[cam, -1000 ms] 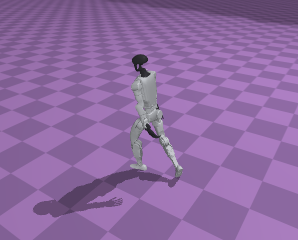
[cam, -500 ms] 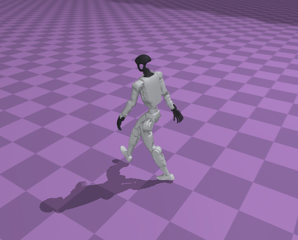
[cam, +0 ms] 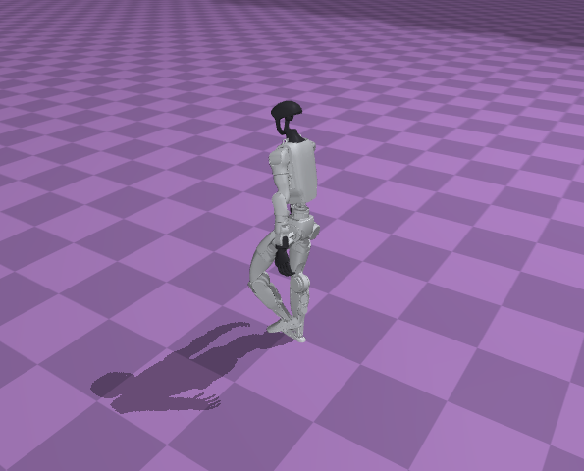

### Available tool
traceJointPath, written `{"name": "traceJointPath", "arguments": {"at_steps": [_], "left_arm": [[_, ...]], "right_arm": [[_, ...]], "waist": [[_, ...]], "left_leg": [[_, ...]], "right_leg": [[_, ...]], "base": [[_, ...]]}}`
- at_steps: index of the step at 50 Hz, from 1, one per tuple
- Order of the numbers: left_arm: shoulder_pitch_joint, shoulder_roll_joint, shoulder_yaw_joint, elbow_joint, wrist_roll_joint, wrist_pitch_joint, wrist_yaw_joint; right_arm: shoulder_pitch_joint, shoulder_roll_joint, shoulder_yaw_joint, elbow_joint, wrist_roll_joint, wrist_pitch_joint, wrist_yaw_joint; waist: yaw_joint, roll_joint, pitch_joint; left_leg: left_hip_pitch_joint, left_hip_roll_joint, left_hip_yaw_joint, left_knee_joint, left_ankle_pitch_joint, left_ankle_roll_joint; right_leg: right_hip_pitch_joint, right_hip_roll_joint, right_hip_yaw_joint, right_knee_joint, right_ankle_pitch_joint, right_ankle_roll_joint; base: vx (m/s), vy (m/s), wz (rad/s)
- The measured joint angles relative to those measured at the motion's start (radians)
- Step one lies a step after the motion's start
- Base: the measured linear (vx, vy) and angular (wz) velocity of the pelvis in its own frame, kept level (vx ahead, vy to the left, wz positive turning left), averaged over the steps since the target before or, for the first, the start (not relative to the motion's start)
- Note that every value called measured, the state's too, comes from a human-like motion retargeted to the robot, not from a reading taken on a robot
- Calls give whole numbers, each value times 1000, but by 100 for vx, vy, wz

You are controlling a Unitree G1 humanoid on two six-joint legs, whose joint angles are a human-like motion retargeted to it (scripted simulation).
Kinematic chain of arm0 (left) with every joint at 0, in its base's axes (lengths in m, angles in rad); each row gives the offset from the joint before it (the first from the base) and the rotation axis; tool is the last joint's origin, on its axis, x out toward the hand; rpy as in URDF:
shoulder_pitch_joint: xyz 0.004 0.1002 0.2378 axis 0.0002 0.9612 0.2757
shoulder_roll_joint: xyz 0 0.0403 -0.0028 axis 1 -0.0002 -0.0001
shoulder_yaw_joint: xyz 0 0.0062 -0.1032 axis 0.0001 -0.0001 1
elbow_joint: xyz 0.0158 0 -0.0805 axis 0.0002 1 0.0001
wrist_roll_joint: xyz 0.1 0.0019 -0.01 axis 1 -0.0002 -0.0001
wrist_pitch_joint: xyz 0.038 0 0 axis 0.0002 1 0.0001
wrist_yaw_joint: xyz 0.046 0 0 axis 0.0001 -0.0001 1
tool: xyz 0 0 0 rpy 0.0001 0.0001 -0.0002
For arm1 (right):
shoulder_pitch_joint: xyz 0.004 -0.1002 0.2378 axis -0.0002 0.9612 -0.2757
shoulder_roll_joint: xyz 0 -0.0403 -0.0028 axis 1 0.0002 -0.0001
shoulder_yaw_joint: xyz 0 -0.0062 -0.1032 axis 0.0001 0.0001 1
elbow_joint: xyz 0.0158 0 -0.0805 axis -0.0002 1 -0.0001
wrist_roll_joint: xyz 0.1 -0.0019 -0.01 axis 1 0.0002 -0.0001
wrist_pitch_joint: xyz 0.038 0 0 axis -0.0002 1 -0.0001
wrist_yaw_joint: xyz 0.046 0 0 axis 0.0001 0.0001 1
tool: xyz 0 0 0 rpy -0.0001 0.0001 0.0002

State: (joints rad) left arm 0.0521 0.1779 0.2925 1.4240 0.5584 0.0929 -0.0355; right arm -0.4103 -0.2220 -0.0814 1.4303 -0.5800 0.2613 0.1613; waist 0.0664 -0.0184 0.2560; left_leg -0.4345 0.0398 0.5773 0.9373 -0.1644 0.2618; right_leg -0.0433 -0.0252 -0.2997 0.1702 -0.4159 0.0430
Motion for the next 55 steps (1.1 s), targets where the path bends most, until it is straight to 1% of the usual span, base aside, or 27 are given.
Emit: {"name": "traceJointPath", "arguments": {"at_steps": [2, 5, 8, 10, 11, 13, 15, 17, 18, 19, 20, 22, 25, 28, 30, 32, 33, 34, 35, 37, 40, 42, 45, 47, 49, 52, 55], "left_arm": [[15, 2, 22, 30, -27, 23, -10], [16, 11, 30, 61, -16, 59, -35], [35, 1, 29, 63, 17, 64, -50], [55, -14, 22, 60, 36, 59, -60], [60, -25, 18, 58, 49, 57, -71], [62, -46, 6, 53, 78, 53, -113], [59, -62, -10, 40, 116, 45, -182], [59, -75, -36, 18, 160, 16, -239], [57, -76, -54, 7, 178, -9, -257], [53, -73, -66, -1, 195, -29, -265], [49, -66, -76, -9, 211, -47, -269], [38, -38, -72, -19, 225, -46, -254], [10, -15, -34, -29, 186, -34, -201], [-30, 10, 31, -29, 78, -27, -162], [-65, 29, 54, -29, 0, -15, -156], [-101, 44, 60, -44, -62, 11, -151], [-118, 48, 60, -58, -84, 26, -148], [-133, 50, 58, -77, -102, 33, -146], [-148, 51, 55, -97, -117, 38, -144], [-185, 45, 64, -135, -129, 37, -138], [-250, 38, 79, -157, -176, 32, -114], [-301, 43, 77, -149, -221, 21, -102], [-372, 65, 67, -128, -257, 13, -96], [-416, 86, 53, -117, -249, 19, -97], [-464, 114, 30, -111, -226, 28, -117], [-521, 152, -16, -123, -178, 31, -137], [-563, 176, -58, -151, -122, 25, -107]], "right_arm": [[-13, -5, 4, -48, 47, -38, -1], [-38, -7, 3, -110, 100, -72, -6], [-86, 30, -6, -113, 97, -77, -45], [-130, 75, -11, -67, 87, -82, -76], [-147, 95, 11, -47, 94, -82, -64], [-173, 132, 65, -28, 91, -80, 0], [-187, 171, 113, -28, 48, -82, 79], [-185, 208, 137, -32, -10, -89, 96], [-181, 221, 146, -36, -34, -95, 89], [-176, 235, 160, -36, -52, -103, 76], [-171, 248, 176, -36, -68, -111, 61], [-148, 266, 218, -28, -84, -113, 29], [-87, 264, 267, -12, -79, -92, -15], [-18, 251, 306, 15, -34, -63, -67], [24, 235, 309, 36, -16, -44, -115], [67, 213, 294, 52, -15, -23, -171], [87, 199, 284, 61, -14, -18, -200], [105, 184, 274, 69, -11, -16, -221], [123, 167, 265, 78, -6, -16, -238], [163, 140, 231, 90, 2, -7, -238], [232, 120, 158, 109, 38, -4, -198], [274, 113, 117, 124, 85, -19, -138], [325, 117, 76, 151, 151, -37, -28], [356, 127, 61, 162, 172, -25, 15], [379, 134, 54, 165, 164, -19, 27], [409, 140, 67, 162, 113, -30, 19], [430, 146, 84, 160, 30, -41, 20]], "waist": [[0, 8, -30], [56, 22, -37], [94, 24, -31], [98, 17, -30], [101, 8, -29], [103, -9, -21], [94, -27, -11], [79, -55, -18], [75, -66, -23], [74, -77, -25], [76, -89, -25], [72, -106, -27], [102, -132, -32], [105, -148, -31], [100, -140, -30], [92, -108, -27], [85, -83, -25], [79, -58, -23], [73, -32, -21], [50, -9, -17], [-35, -5, -18], [-96, -18, -18], [-190, -53, -17], [-244, -78, -13], [-296, -106, -7], [-370, -134, 0], [-412, -152, 10]], "left_leg": [[-118, -55, 2, -111, 8, -38], [-262, -55, -36, -187, 4, -154], [-371, -37, -86, -219, 35, -207], [-424, -31, -116, -226, 6, -235], [-445, -24, -123, -219, -6, -237], [-475, -10, -130, -202, -39, -224], [-475, 8, -124, -179, -31, -174], [-499, 24, -103, -66, -132, -58], [-523, 31, -103, -16, -165, -20], [-539, 46, -112, 25, -190, -5], [-550, 66, -126, 64, -210, 0], [-534, 137, -137, 133, -292, 0], [-512, 142, -161, 141, -352, 0], [-454, 158, -166, 108, -379, 0], [-416, 140, -203, 67, -381, 0], [-361, 145, -247, 22, -390, 0], [-332, 146, -276, -6, -395, 0], [-298, 151, -295, -37, -397, 0], [-261, 157, -309, -70, -397, 0], [-182, 137, -308, -159, -373, 0], [-57, 46, -306, -330, -301, 0], [30, -18, -295, -444, -246, 0], [163, -108, -284, -603, -163, -2], [246, -138, -275, -674, -123, -12], [319, -172, -281, -730, -92, -20], [399, -203, -317, -769, -79, -9], [469, -198, -360, -777, -112, 0]], "right_leg": [[17, -26, -52, -38, 13, 32], [66, 2, -34, -82, 0, 30], [128, 33, 1, -118, -38, 24], [159, 47, 21, -128, -60, 26], [170, 47, 34, -128, -65, 34], [190, 50, 61, -129, -73, 43], [206, 58, 91, -123, -80, 39], [205, 56, 113, -115, -74, 33], [203, 57, 121, -112, -66, 36], [205, 63, 137, -110, -51, 35], [208, 71, 159, -109, -34, 33], [220, 109, 173, -107, 21, 6], [219, 109, 134, -94, 134, -5], [212, 106, 31, -45, 296, -13], [192, 109, -21, 22, 432, -14], [144, 118, -61, 149, 571, -25], [111, 118, -88, 231, 625, -39], [70, 119, -100, 319, 639, -41], [25, 120, -105, 410, 634, -37], [-89, 92, -108, 599, 557, 2], [-266, 42, -112, 806, 461, 61], [-358, -16, -142, 884, 372, 60], [-495, -113, -174, 966, 241, 30], [-578, -140, -183, 975, 150, -7], [-657, -159, -179, 956, 97, -40], [-748, -163, -161, 857, 89, -102], [-788, -140, -145, 726, 154, -233]], "base": [[47, 28, 95], [53, -3, 3], [59, -7, -47], [51, -9, -44], [49, -7, -52], [49, -4, -52], [69, 1, -40], [86, 4, -22], [56, -10, -33], [50, -19, -52], [64, -32, -60], [71, -34, -54], [71, -4, -42], [74, 0, -14], [54, 1, 2], [55, 7, 6], [61, 17, 8], [58, 22, 7], [47, 25, 11], [42, 30, 37], [41, 29, 106], [44, 17, 107], [46, 10, 89], [45, -4, 69], [45, -9, 65], [46, -15, 61], [47, -30, 27]]}}
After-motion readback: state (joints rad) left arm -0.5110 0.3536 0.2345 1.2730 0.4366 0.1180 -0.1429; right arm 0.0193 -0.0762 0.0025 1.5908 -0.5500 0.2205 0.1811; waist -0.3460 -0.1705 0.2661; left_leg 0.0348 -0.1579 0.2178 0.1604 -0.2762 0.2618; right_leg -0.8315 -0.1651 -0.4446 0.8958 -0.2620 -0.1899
